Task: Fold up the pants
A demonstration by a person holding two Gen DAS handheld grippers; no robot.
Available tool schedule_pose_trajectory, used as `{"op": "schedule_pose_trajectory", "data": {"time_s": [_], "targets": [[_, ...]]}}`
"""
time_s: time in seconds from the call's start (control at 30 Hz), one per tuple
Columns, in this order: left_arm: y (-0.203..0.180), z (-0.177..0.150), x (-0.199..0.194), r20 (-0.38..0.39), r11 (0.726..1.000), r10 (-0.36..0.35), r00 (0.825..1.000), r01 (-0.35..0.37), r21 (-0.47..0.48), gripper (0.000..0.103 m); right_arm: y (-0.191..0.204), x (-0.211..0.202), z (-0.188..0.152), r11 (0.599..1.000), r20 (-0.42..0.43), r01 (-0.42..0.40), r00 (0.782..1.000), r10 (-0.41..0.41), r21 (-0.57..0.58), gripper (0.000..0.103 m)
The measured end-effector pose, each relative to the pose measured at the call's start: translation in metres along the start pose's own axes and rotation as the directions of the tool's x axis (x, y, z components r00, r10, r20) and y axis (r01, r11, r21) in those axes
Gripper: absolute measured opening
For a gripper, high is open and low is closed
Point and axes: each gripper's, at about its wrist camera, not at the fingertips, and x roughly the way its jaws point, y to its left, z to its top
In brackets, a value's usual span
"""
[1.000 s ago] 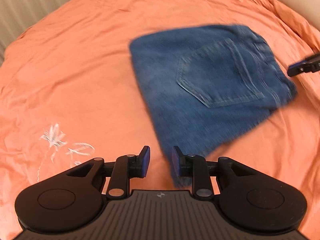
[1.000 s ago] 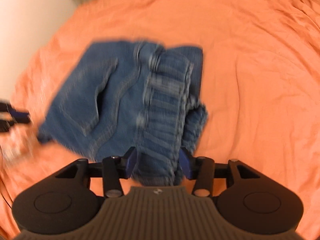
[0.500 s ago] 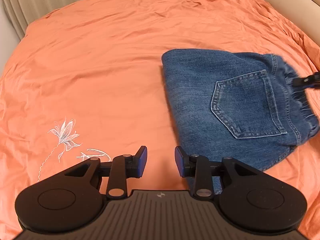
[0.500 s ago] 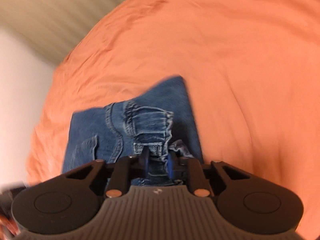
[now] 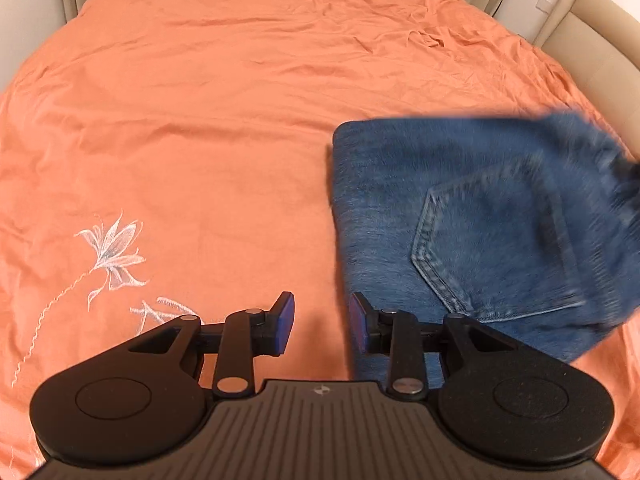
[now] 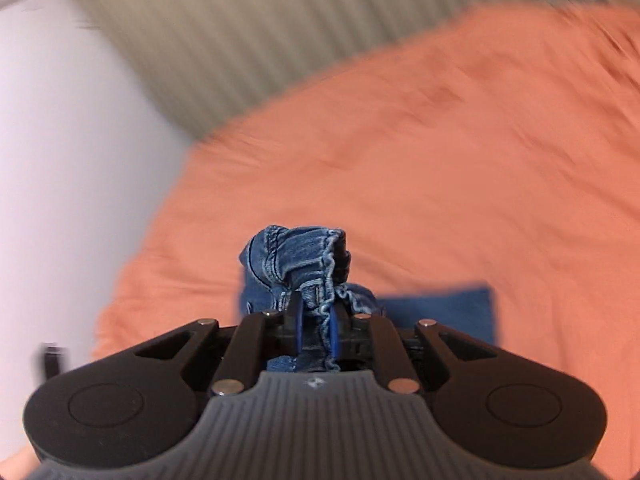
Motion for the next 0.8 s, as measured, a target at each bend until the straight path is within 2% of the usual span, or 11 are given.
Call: {"op": "schedule_pose_trajectory", "data": {"time_s": [0.1, 0.17, 0.3, 0.43, 0.53, 0.63, 0.67, 0.7, 0.73, 0.8], "targets": [[0.000, 0.006, 0.005, 0.007, 1.000, 0.007, 1.000, -0.007, 0.019, 0.038, -0.047, 0.034, -0.015, 0.991, -0.066, 0.126, 0.990, -0.123, 0.042, 0.007], [-0.001, 0.012, 0.011, 0.029, 1.000, 0.001, 1.000, -0.002, 0.024, 0.038, -0.074, 0.051, -0.022, 0.985, -0.071, 0.153, 0.987, -0.147, 0.083, 0.007], [-0.005, 0.026, 0.020, 0.074, 0.999, -0.037, 0.997, 0.036, 0.022, 0.038, -0.087, 0.075, -0.027, 0.977, -0.089, 0.211, 0.974, -0.208, 0.024, 0.006], [-0.013, 0.038, 0.034, 0.108, 0.999, -0.041, 0.993, 0.038, 0.028, 0.038, -0.103, 0.095, -0.039, 0.965, -0.126, 0.259, 0.960, -0.251, 0.047, 0.008], [-0.018, 0.048, 0.042, 0.128, 0.999, -0.034, 0.991, 0.031, 0.027, 0.038, -0.091, 0.108, -0.042, 0.952, -0.116, 0.304, 0.945, -0.307, -0.048, 0.012], [-0.024, 0.061, 0.045, 0.171, 0.998, -0.031, 0.985, 0.020, 0.065, 0.038, -0.071, 0.094, -0.037, 0.940, -0.092, 0.315, 0.940, -0.328, -0.135, 0.016], [-0.026, 0.065, 0.047, 0.175, 0.997, -0.039, 0.984, 0.025, 0.079, 0.038, -0.065, 0.086, -0.034, 0.937, -0.078, 0.318, 0.940, -0.331, -0.144, 0.021], [-0.029, 0.070, 0.049, 0.173, 0.996, -0.047, 0.984, 0.032, 0.089, 0.037, -0.059, 0.080, -0.031, 0.927, -0.050, 0.336, 0.936, -0.348, -0.167, 0.027], [-0.033, 0.075, 0.052, 0.173, 0.994, -0.058, 0.983, 0.041, 0.104, 0.036, -0.051, 0.076, -0.029, 0.908, -0.006, 0.366, 0.927, -0.374, -0.203, 0.028], [-0.040, 0.081, 0.060, 0.178, 0.990, -0.067, 0.982, 0.044, 0.131, 0.036, -0.036, 0.068, -0.025, 0.884, 0.061, 0.388, 0.920, -0.386, -0.260, 0.026]]}}
